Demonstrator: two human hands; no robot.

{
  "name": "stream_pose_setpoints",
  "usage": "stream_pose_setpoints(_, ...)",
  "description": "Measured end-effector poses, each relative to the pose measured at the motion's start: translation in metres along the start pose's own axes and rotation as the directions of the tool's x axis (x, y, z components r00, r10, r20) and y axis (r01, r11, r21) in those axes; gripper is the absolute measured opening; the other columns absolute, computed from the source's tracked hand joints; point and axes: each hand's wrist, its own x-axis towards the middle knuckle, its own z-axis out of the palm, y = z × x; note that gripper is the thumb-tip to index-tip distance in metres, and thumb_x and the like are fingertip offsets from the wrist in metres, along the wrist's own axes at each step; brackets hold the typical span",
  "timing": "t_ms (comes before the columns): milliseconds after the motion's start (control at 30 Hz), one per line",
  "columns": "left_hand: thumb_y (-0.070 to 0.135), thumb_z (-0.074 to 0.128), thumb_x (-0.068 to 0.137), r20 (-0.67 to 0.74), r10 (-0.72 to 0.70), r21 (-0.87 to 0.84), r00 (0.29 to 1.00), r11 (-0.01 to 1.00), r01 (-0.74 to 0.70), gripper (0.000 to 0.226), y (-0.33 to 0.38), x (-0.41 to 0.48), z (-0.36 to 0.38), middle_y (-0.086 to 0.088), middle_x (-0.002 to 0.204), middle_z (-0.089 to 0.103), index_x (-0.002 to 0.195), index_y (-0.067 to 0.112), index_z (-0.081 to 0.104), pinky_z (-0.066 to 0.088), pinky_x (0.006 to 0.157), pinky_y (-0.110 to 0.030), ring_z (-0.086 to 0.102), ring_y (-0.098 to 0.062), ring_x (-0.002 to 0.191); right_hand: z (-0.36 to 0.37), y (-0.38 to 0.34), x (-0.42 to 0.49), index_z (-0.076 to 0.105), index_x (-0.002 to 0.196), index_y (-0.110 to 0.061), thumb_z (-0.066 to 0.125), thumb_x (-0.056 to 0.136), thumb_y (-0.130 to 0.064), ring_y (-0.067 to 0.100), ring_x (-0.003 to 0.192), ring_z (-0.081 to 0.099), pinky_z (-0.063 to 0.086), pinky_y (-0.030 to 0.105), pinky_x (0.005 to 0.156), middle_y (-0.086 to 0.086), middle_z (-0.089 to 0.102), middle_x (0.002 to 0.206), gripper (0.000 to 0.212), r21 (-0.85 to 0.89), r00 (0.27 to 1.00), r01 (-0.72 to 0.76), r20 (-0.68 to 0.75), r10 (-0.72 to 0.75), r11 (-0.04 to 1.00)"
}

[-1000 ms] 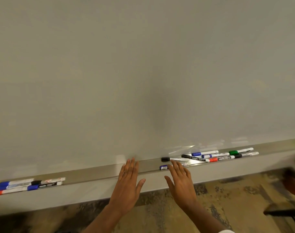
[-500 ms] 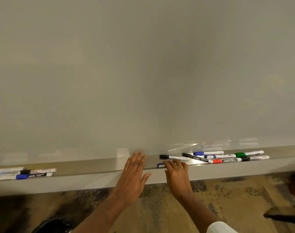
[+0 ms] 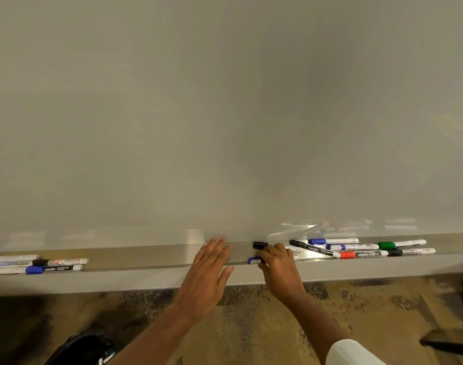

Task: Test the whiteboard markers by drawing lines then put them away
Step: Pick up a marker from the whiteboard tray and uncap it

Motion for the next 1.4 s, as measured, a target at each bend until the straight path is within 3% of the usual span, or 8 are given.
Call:
stream_pose_setpoints(267,0.042,0.048,0.105,-0.208,-0.18,-0.276,0.961,0.954,0.118,0.04,0.02,0.004,-0.026,0.007,0.139,0.064,0.134,0.021,0.067,0.041,0.116,-0.029,0.052,-0.006,0.134,-0.014,-0.024,0.006,0.069,0.111,-0.022,0.072,0.088,-0.015,0.016,0.1,0.057,0.05,0.031,0.09,-0.004,0.066,0.107,0.024,0.226,0.988,0.053,-0.155,-0.018,0.973)
stream_pose_setpoints(467,0.034,0.067,0.094,-0.02,-0.488,-0.742,0.873,0.592,0.314,0.037,0.043,0.015,-0.077,0.014,0.122,0.073,0.129,0.024,0.07,0.049,0.104,-0.017,0.065,-0.001,0.117,-0.05,-0.071,0.015,0.066,0.116,-0.023,0.064,0.095,-0.019,0.011,0.096,0.055,0.051,0.033,0.085,-0.008,0.06,0.106,0.021,0.458,0.964,0.121,-0.264,0.005,0.881)
stream_pose_setpoints(700,0.017,0.063,0.099,-0.001,-0.454,-0.913,0.891,0.364,0.184,0.022,0.067,0.021,-0.158,0.011,0.108,0.078,0.118,0.025,0.072,0.054,0.088,-0.015,0.072,-0.006,0.106,-0.127,-0.143,0.018,0.068,0.12,-0.021,0.067,0.095,-0.019,0.012,0.1,0.064,0.054,0.022,0.084,-0.008,0.063,0.106,0.026,0.767,0.945,0.22,-0.32,0.062,0.603)
stream_pose_setpoints(833,0.02,0.06,0.1,0.004,-0.412,-0.959,0.911,0.256,0.119,0.025,0.074,0.02,-0.207,-0.005,0.112,0.078,0.122,0.014,0.072,0.056,0.098,-0.029,0.072,-0.019,0.109,-0.176,-0.179,0.016,0.07,0.118,-0.025,0.069,0.093,-0.02,0.014,0.101,0.066,0.053,0.017,0.082,-0.013,0.069,0.105,0.026,0.855,0.951,0.207,-0.29,0.109,0.475)
stream_pose_setpoints(1000,0.02,0.048,0.105,0.051,-0.266,-0.99,0.963,0.116,0.085,0.031,0.081,0.018,-0.261,-0.01,0.128,0.071,0.126,0.005,0.066,0.051,0.103,-0.041,0.067,-0.027,0.119,-0.233,-0.211,0.009,0.074,0.105,-0.028,0.067,0.094,-0.024,0.016,0.071,0.063,0.051,0.028,0.064,-0.001,0.073,0.085,0.013,0.951,0.989,0.081,-0.115,0.097,0.299)
stream_pose_setpoints(1133,0.027,0.045,0.106,0.051,-0.165,-0.991,0.985,0.113,0.07,0.038,0.084,0.016,-0.296,-0.017,0.135,0.066,0.131,0.0,0.057,0.055,0.077,-0.042,0.07,-0.025,0.092,-0.274,-0.229,0.0,0.073,0.093,-0.005,0.058,0.096,-0.038,0.017,0.062,0.053,0.044,0.026,0.055,0.014,0.062,0.074,0.036,0.988,0.999,-0.042,0.039,0.018,0.148)
stream_pose_setpoints(1233,0.029,0.045,0.106,0.037,-0.106,-0.991,0.994,0.127,0.05,0.037,0.09,0.011,-0.318,-0.02,0.131,0.067,0.127,0.001,0.057,0.053,0.067,-0.039,0.063,-0.019,0.07,-0.294,-0.243,-0.003,0.07,0.081,-0.007,0.051,0.1,-0.041,0.015,0.06,0.053,0.041,0.024,0.053,0.013,0.063,0.074,0.043,0.986,0.993,-0.114,0.117,-0.019,0.12)
stream_pose_setpoints(1400,0.026,0.05,0.103,0.02,-0.076,-0.998,0.997,0.054,0.025,0.038,0.097,0.005,-0.349,-0.027,0.125,0.068,0.128,-0.001,0.058,0.05,0.105,-0.048,0.065,-0.037,0.121,-0.313,-0.264,-0.005,0.065,0.077,-0.008,0.054,0.099,-0.042,0.012,0.047,0.042,0.029,0.022,0.043,0.011,0.054,0.066,0.042,0.984,0.986,-0.167,0.166,0.009,0.063)
